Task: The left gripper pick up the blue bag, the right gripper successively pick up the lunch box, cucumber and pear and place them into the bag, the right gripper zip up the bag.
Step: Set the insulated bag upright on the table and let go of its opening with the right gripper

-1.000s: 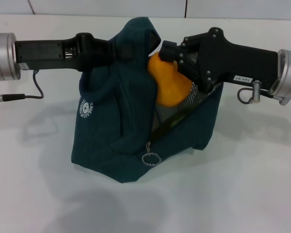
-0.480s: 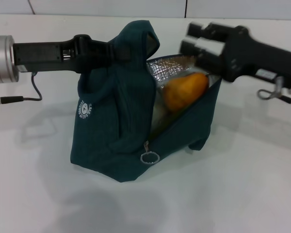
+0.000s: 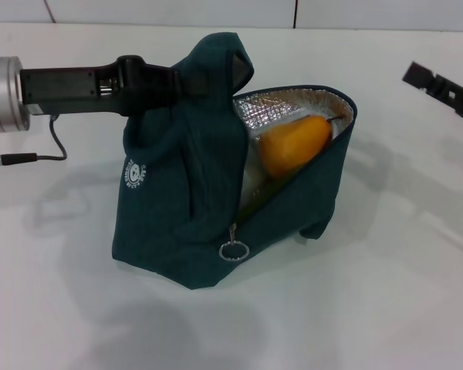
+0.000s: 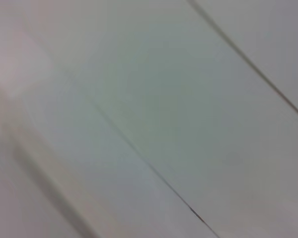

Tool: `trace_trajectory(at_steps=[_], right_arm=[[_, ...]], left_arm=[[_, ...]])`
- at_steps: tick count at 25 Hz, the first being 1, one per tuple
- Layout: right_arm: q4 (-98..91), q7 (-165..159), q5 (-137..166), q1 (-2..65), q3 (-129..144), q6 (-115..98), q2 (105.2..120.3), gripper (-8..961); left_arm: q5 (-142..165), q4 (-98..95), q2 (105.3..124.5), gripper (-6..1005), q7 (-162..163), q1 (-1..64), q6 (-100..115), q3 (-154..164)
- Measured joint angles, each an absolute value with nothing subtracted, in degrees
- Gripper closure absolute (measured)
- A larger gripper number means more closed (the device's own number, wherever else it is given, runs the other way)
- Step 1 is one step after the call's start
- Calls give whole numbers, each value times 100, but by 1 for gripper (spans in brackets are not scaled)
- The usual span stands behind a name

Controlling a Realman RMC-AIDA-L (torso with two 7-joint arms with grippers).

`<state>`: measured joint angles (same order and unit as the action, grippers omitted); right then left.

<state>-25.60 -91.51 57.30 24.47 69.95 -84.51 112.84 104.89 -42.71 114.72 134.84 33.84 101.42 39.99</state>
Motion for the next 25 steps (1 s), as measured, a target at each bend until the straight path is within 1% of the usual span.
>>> trace_trajectory(at_steps=[2, 5, 14, 17, 25], right_arm=[[-2255, -9631, 5731, 2478, 7006, -8429, 11266, 449], [-1813, -10202, 5757, 2616, 7059, -8372, 11282, 407], [-1651, -10919, 6058, 2926, 7164, -7918, 11471, 275], [-1643, -10999, 6065, 2980, 7231, -7661, 11518, 278], [-1456, -11012, 6042, 3232, 7366, -7502, 11542, 285]], left_arm=[[10489, -4271, 11480, 959, 13483, 3384, 10142, 4001], [10490, -4272, 11490, 959, 13478, 3384, 10145, 4019], [10522, -4271, 11509, 959, 13440, 3397, 10156, 4043], [10522, -4271, 11515, 959, 13427, 3389, 10160, 4043], [10529, -4271, 11539, 960, 13406, 3390, 10169, 4052]])
